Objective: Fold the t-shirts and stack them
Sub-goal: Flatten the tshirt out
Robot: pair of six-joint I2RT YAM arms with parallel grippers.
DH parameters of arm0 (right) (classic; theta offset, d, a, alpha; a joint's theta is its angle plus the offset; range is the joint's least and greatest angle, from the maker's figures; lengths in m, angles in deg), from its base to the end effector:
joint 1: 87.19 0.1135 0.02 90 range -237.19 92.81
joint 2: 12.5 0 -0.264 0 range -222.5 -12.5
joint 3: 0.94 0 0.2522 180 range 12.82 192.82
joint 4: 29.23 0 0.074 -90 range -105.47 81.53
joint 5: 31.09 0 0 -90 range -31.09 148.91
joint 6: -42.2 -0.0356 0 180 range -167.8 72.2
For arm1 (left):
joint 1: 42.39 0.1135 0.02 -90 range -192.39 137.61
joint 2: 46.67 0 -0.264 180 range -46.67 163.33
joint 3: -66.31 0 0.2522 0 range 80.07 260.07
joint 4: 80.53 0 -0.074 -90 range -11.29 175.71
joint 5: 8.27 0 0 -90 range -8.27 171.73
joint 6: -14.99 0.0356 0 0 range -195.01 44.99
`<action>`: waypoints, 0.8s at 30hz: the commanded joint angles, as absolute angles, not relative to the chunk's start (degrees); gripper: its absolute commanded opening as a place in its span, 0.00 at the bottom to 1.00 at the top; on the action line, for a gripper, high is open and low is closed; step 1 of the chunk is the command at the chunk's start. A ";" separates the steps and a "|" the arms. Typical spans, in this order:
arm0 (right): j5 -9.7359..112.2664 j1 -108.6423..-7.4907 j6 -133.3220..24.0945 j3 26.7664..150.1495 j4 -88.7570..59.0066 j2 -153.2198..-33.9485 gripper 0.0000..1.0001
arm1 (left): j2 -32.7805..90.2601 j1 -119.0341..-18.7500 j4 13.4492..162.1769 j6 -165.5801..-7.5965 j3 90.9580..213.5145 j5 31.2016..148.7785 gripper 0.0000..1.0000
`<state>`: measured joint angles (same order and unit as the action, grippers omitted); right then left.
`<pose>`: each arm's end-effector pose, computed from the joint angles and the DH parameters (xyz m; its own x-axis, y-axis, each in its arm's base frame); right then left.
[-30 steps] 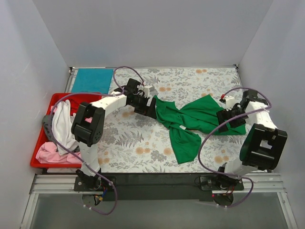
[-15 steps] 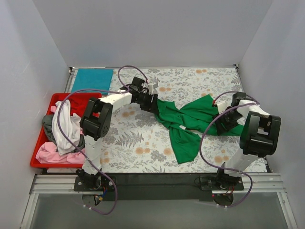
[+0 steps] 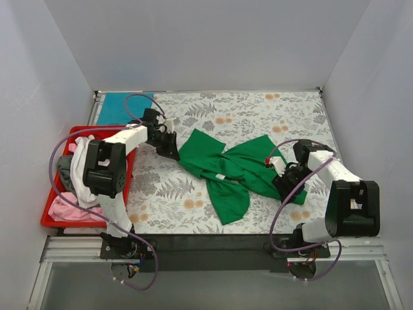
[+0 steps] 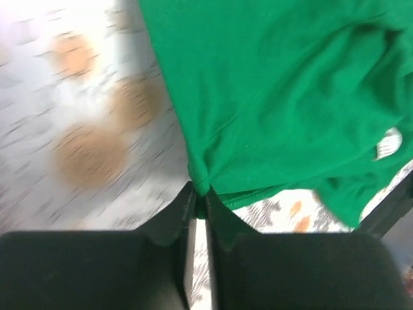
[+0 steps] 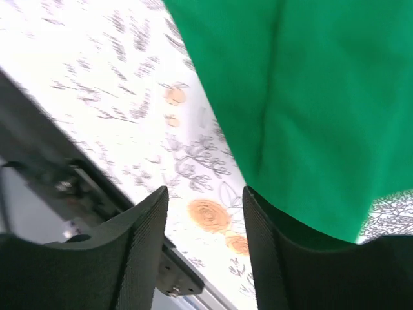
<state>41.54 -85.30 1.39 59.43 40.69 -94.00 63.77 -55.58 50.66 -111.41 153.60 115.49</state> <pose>0.2138 0.0177 0.1757 -0.6334 -0.7437 -0.2139 -0.7733 0.5986 0.2089 0.3617 -0.1051 0.1632 -0.9571 -0.2824 0.0643 -0.2618 0.7487 -0.6091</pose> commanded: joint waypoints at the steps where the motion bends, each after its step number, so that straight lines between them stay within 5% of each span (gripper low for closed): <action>1: 30.72 -86.57 4.76 66.15 49.74 -91.43 0.57 | 55.83 -53.12 43.01 -100.79 155.55 115.38 0.13; 3: 27.98 -91.65 4.32 73.53 49.57 -92.48 0.63 | 54.42 -53.03 42.90 -99.62 156.44 115.65 0.34; 6: 25.86 -95.00 0.73 85.01 48.78 -98.79 0.64 | 54.05 -53.03 46.23 -101.02 159.25 113.29 0.50; 15: 29.81 -91.42 -14.47 106.15 37.72 -118.65 0.67 | 70.55 -54.25 46.86 -101.99 178.47 107.23 0.58; 24: 38.43 -83.33 -21.96 112.22 27.43 -130.44 0.72 | 82.35 -57.42 47.92 -100.94 188.79 99.13 0.59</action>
